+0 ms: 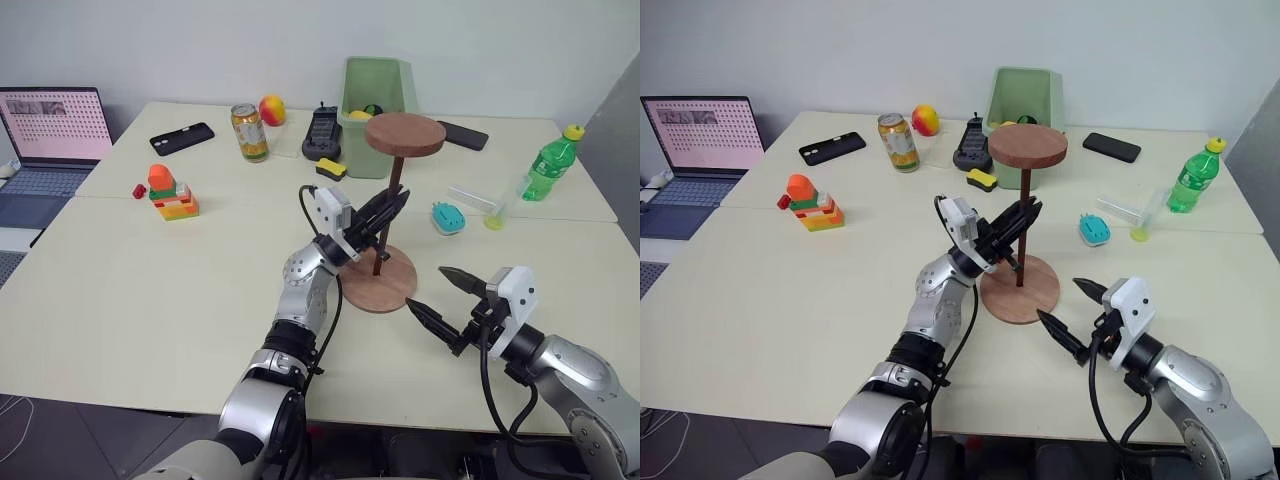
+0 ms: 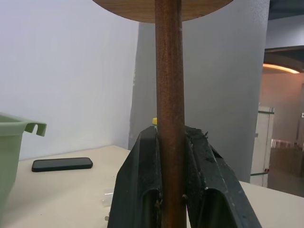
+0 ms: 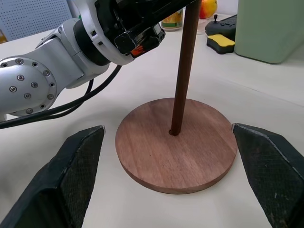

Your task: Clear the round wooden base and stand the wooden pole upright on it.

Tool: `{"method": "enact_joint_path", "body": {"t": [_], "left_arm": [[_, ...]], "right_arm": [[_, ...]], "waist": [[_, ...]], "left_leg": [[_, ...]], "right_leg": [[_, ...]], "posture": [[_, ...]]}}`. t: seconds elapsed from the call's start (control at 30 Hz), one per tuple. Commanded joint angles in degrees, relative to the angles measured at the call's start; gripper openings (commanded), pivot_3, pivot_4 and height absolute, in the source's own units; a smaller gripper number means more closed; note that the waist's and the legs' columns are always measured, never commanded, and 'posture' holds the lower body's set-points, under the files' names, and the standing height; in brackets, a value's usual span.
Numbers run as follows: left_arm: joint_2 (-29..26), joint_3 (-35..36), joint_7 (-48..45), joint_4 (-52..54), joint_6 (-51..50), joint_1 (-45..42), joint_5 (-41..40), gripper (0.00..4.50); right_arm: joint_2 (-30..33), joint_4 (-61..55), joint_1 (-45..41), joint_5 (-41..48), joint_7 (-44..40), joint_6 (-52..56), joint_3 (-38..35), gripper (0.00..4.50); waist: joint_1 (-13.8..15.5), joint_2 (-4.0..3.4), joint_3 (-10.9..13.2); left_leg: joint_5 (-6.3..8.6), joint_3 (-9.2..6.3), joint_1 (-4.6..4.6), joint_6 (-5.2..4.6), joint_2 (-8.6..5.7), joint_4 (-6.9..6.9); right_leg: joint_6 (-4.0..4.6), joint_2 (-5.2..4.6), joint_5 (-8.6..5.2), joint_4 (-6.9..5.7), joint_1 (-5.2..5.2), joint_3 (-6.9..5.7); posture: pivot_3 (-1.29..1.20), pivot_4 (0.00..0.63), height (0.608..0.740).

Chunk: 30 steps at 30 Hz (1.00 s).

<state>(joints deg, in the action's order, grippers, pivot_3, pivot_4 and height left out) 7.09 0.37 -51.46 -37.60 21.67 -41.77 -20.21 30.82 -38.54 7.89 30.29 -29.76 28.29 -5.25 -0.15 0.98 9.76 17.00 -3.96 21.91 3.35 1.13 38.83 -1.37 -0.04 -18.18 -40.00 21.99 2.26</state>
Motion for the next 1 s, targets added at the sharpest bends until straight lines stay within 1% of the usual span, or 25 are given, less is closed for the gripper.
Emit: {"method": "enact_joint_path", "body": {"t": [0.03,0.23,0.63,1.0], "left_arm": [[0.6,-0.8,-1.0,-0.6,-0.8,0.5,0.1,0.26],[0.8,-1.1,-1.0,0.1,-1.3,0.7,0.3,0.26],[-0.7,-1.4,-2.5,1.7,-2.3,2.8,0.8,0.26],[-1.6,-1.6,-2.7,-2.1,1.9,2.0,2.4,0.26]], "right_arm": [[-0.4,-2.4,-0.3,0.3,0.7,-0.3,-0.5,4.50],[-0.3,-2.8,-0.1,0.5,1.1,-0.1,-0.9,4.50],[0.5,-3.4,1.5,0.4,0.9,0.1,-0.6,4.50],[0.7,-3.6,1.8,0.7,0.5,1.2,-0.2,4.50]], "waist": [[0.0,0.00,0.0],[0.0,0.00,0.0],[0.0,0.00,0.0],[0.0,0.00,0.0]], "left_leg": [[0.00,0.00,0.00,0.00,0.00,0.00],[0.00,-0.01,-0.01,0.00,0.00,0.00],[0.00,-0.06,-0.10,0.00,0.00,0.00],[0.00,-0.12,-0.18,0.00,-0.01,0.00]], "right_leg": [[0.00,0.00,0.00,0.00,0.00,0.00],[0.00,0.00,0.00,0.01,-0.01,0.00],[0.00,0.00,0.00,0.04,-0.14,-0.01],[-0.01,0.00,-0.01,0.07,-0.26,-0.05]], "posture": [[0.00,0.150,0.740],[0.00,0.150,0.740],[0.00,0.150,0.740],[0.00,0.150,0.740]]}}
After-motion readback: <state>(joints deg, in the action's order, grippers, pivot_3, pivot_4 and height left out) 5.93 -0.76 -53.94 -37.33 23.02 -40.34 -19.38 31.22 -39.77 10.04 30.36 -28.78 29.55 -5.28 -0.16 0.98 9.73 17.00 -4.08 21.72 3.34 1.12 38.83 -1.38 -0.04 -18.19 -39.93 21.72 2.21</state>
